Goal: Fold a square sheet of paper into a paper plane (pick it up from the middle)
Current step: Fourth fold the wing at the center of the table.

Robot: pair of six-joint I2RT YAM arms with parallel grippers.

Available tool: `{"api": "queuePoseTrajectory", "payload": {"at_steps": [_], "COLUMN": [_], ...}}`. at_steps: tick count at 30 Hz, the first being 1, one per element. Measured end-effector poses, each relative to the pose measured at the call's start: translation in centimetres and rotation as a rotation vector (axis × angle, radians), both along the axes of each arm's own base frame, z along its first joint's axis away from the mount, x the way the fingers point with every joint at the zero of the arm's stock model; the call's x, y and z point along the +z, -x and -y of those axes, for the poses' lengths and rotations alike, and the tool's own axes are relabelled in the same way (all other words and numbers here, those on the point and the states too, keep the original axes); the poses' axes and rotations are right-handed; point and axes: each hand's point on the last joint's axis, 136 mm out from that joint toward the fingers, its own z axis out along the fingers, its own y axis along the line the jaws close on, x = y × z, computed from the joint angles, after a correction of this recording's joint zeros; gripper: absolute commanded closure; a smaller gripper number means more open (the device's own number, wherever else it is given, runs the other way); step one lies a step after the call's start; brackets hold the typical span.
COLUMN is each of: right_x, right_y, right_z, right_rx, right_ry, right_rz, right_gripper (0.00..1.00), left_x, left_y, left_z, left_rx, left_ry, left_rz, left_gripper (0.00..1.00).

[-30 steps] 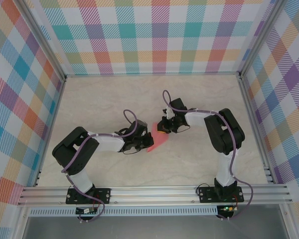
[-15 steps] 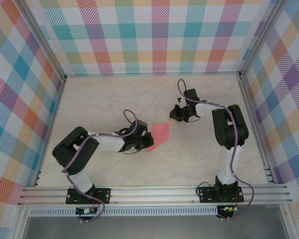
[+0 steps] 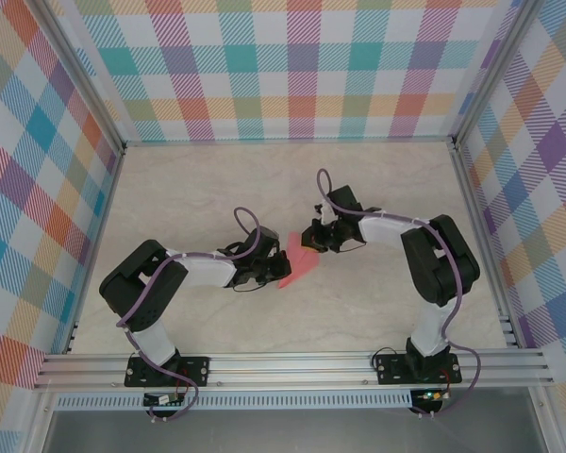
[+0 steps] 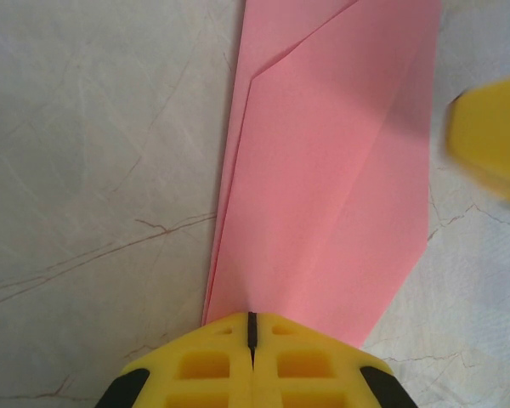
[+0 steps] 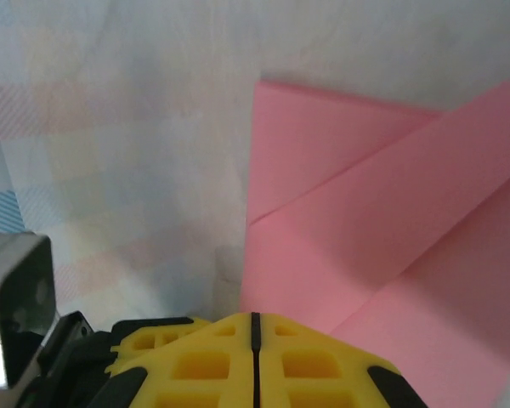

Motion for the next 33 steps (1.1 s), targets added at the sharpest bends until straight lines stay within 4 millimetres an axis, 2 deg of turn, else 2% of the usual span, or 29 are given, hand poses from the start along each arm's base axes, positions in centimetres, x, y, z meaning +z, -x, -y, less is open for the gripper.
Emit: {"api": "queuePoseTrajectory", "payload": {"at_steps": [4,11,13,18,26,33], "right_x": [-1.4,-3.1,-3.1,-3.2,-3.2,-3.2], "right_y": [0.8,1.2,1.2,1.2,1.2,1.2], "right_z": [-1.2,-0.9,-0.9,-0.8,-0.8,-0.8], "right_rx": [0.017,0.002,0.002,0.001,0.002,0.002], "right_ry": [-0.010,0.007,0.007,0.011,0.012,0.012], "right_rz": [-0.044,-0.080,-0.081,-0.080,-0.078,-0.080], "right_gripper": [0.93,0.94,0.94,0.94,0.94,0.94], "left_x": [0.0,0.1,0.3,0.6,4.9,5.0], "left_y": [0.0,0.0,0.0,0.7,0.9,1.6], "left_z": [0.0,0.0,0.0,-0.6,-1.2,-0.6], "left_rx": [0.000,0.000,-0.001,-0.002,0.033,0.014], "left_ry": [0.000,0.001,0.001,-0.023,0.022,0.055], "left_rz": [0.000,0.001,-0.001,-0.027,0.014,-0.026], "left_gripper": [1.00,1.00,1.00,0.92,0.80,0.79]}}
